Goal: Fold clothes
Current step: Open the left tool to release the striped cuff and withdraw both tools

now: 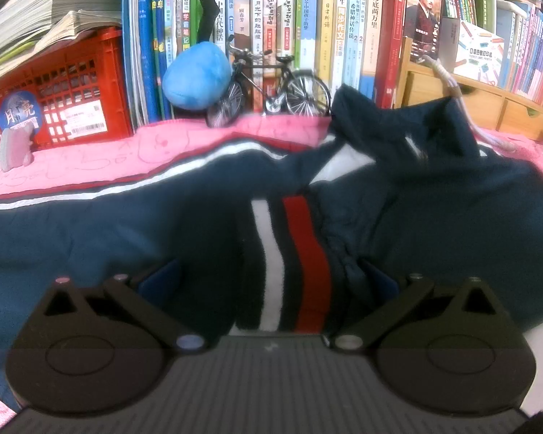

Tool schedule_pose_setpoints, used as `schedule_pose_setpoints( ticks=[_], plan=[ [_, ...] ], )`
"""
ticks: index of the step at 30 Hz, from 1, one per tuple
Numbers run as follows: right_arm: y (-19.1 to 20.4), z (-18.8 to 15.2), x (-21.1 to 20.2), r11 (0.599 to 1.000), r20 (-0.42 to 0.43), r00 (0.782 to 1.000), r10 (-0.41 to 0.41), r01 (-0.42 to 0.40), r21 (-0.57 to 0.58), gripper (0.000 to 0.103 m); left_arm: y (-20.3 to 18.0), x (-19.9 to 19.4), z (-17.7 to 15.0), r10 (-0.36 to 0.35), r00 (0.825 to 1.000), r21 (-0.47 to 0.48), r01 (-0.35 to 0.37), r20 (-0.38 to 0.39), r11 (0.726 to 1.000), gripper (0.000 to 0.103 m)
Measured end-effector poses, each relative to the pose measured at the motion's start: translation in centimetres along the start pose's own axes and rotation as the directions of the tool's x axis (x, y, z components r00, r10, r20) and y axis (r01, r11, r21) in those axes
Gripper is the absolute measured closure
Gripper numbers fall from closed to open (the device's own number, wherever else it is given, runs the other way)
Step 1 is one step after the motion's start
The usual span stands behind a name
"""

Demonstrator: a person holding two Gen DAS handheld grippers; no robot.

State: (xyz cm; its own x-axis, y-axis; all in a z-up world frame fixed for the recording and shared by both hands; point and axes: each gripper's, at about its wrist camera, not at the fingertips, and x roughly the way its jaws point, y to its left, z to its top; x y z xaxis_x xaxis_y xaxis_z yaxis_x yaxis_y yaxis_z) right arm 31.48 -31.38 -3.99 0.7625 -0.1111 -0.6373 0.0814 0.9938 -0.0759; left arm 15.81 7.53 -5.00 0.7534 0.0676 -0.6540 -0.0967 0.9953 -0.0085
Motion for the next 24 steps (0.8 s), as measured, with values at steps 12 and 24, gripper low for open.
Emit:
schedule_pose_setpoints(
  ticks=[12,24],
  plan=[
    [14.5,-6.2,-9.4,0.749,-0.205,0.806,0.555,-0.591,-0.3,0.028,-0.1,-0.1,0.1,0.001,1.0,-0.001,-0.001,0.0,1.0,0.0],
    [0.5,-7.6,-8.4,0.888,-0.139,0.923,0.358,-0.383,-0.255,0.022,0.0,-0.1,0.1,0.001,1.0,-0.004,-0.001,-0.001,1.0,0.0]
  ],
)
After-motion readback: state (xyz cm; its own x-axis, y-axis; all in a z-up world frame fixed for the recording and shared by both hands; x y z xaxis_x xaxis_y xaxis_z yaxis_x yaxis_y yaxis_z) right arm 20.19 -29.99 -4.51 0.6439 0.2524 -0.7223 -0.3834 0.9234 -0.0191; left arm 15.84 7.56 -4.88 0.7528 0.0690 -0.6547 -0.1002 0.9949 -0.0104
